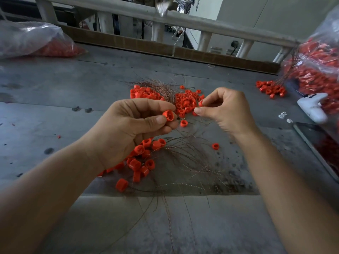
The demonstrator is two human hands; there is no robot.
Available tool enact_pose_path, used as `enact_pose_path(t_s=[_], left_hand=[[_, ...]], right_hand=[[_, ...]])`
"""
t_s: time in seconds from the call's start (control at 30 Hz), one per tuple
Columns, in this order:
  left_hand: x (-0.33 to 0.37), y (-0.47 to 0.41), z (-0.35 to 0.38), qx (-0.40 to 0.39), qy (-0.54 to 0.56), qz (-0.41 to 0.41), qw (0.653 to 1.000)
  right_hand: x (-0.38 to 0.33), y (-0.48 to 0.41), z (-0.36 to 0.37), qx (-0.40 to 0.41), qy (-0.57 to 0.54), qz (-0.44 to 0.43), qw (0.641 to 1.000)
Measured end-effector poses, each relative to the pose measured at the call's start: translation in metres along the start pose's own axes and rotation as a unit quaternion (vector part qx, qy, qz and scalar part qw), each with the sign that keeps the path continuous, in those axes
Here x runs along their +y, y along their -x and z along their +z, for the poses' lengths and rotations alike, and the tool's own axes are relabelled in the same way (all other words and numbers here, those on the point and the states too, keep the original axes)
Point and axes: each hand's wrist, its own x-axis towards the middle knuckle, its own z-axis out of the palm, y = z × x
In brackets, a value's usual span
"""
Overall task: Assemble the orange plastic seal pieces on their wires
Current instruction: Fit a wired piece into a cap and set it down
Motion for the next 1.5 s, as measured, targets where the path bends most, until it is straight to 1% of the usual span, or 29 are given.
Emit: enact_pose_path(t_s=[0.1, 0.17, 0.27, 0.37, 0.53, 0.63, 0.73, 0.83, 0.97, 1.13, 1.33, 1.5], left_hand=[[0.0, -0.001, 0.0, 0.007, -0.005, -0.001, 1.0], [0.0, -0.001, -0.001, 0.013, -0.003, -0.001, 1.0], [-0.001, -0.001, -0.002, 0.022, -0.002, 0.002, 1.0], [-0.001, -0.001, -0.002, 0.03, -0.006, 0.002, 1.0], [-0.002, -0.002, -0.001, 0.046, -0.013, 0.001, 0.999], [-0.001, -0.001, -0.001, 0.051, -0.016, 0.001, 0.999], [0.0, -0.002, -0.001, 0.061, -0.02, 0.003, 0.998], [0.0, -0.002, -0.001, 0.07, -0.027, 0.007, 0.997], [-0.001, -0.002, -0.002, 0.08, -0.037, 0.014, 0.996], [-0.003, -0.002, -0.002, 0.078, -0.052, 0.017, 0.995], [-0.004, -0.003, -0.004, 0.068, -0.092, 0.022, 0.993], [-0.006, -0.003, -0.003, 0.075, -0.101, 0.03, 0.992]], right_hand=[[-0.015, 0.008, 0.001, -0.042, -0.083, -0.037, 0.995], [-0.023, 0.014, 0.004, -0.066, -0.118, -0.059, 0.989], [-0.031, 0.022, 0.01, -0.087, -0.127, -0.08, 0.985], [-0.034, 0.026, 0.013, -0.098, -0.121, -0.083, 0.984], [-0.033, 0.027, 0.014, -0.123, -0.156, -0.07, 0.978], [-0.035, 0.029, 0.017, -0.13, -0.18, -0.087, 0.971], [-0.037, 0.032, 0.021, -0.127, -0.161, -0.122, 0.971], [-0.037, 0.034, 0.023, -0.118, -0.144, -0.134, 0.973], [-0.038, 0.037, 0.026, -0.109, -0.109, -0.175, 0.972], [-0.038, 0.038, 0.026, -0.109, -0.103, -0.174, 0.973], [-0.038, 0.038, 0.027, -0.096, -0.071, -0.175, 0.977], [-0.039, 0.041, 0.027, -0.055, 0.006, -0.224, 0.973]])
